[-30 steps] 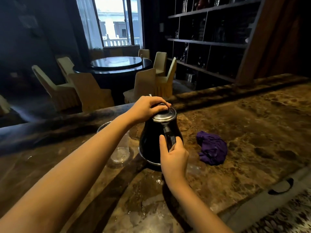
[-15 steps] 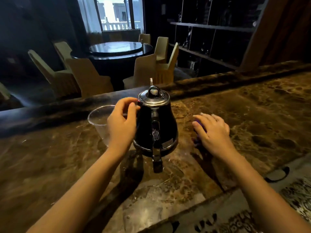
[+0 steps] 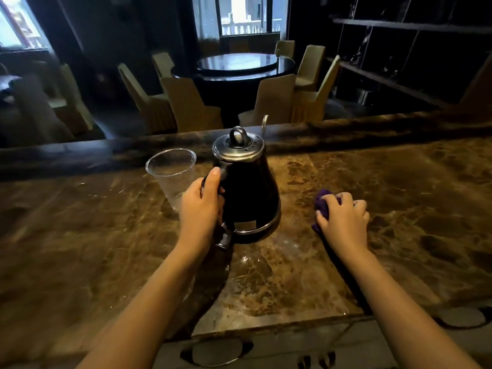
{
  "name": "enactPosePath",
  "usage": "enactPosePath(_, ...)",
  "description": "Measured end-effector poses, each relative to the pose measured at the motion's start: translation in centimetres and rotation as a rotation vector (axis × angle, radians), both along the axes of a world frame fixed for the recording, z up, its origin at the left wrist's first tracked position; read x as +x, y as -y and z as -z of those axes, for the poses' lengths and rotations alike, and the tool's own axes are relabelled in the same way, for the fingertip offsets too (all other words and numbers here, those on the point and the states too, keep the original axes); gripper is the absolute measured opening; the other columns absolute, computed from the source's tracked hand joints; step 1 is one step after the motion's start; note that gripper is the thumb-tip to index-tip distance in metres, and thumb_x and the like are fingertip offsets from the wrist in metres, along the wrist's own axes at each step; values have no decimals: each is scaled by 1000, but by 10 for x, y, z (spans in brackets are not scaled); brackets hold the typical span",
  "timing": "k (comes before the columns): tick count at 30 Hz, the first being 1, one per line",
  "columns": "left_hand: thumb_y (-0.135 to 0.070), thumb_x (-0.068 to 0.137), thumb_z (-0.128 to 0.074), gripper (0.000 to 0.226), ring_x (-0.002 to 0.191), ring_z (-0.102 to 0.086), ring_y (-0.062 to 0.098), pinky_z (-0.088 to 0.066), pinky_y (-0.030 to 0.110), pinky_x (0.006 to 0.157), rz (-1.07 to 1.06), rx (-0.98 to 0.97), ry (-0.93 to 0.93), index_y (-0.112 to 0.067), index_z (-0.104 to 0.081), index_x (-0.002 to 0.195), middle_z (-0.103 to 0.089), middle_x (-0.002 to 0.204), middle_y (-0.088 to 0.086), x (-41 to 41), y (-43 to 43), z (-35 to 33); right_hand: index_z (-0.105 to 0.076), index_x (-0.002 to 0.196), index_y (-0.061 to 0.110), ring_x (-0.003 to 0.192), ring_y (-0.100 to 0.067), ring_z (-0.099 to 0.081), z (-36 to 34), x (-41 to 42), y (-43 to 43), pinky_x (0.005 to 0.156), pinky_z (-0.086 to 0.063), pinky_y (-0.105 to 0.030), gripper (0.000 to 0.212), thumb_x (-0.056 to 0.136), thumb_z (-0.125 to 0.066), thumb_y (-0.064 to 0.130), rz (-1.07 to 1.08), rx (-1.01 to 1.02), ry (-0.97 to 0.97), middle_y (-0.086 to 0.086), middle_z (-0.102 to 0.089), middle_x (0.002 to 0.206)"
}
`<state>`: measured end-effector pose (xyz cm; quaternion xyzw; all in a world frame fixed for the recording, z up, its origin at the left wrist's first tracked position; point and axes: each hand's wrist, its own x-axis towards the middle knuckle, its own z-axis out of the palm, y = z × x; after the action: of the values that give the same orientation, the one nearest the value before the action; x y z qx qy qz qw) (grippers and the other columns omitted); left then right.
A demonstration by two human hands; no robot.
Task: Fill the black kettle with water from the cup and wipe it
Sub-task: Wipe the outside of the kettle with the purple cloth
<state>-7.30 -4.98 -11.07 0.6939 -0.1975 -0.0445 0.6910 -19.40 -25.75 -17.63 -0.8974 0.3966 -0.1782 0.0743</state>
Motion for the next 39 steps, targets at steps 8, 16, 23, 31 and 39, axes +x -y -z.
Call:
enactPosePath(8, -53, 79, -46, 40, 36, -37, 8, -28, 28, 43, -22, 26, 71, -25, -48, 52, -44, 38, -9, 14, -9, -1, -57, 109, 16, 101, -23, -45, -63, 16, -73, 87, -21, -3, 26, 86, -55, 27, -410, 42, 826, -11, -55, 110)
enactPosePath(16, -48, 80, -40, 45, 29, -35, 11, -28, 28, 41, -42, 42, 112, -17, -45, 47, -41, 29, -3, 12, -3, -2, -25, 136, 13, 129, -35, -25, -9, 53, -134, 101, -38, -51, 63, 84, -46, 42, -323, -250, 342, -21, -27, 148)
enactPosePath(23, -42, 87, -38, 47, 25, -34, 11, -27, 19, 32, 46, -10, 109, -13, -44, 51, -38, 28, -2, 9, -7, 1, -31, 137, 4, 125, -31, -30, -8, 39, -88, 105, -30, -31, 45, 95, -40, 20, -274, 334, 524, -19, -33, 143)
enactPosePath(31, -36, 93, -36, 50, 25, -32, 11, -27, 18, 32, 97, 19, 67, -12, -43, 49, -36, 27, -5, 16, -9, -2, -56, 116, 5, 115, -26, -48, -80, 94, -71, 95, -33, -26, 29, 96, -39, 17, -389, 452, 987, -16, -57, 122)
enactPosePath(39, -42, 88, -38, 48, 26, -34, 11, -28, 19, 32, 115, -5, 49, -19, -45, 46, -38, 28, -3, 16, -8, -1, -56, 109, 3, 109, -40, -47, -13, 70, -53, 95, -34, -42, 29, 97, -34, 18, -211, 469, 621, -26, -56, 116)
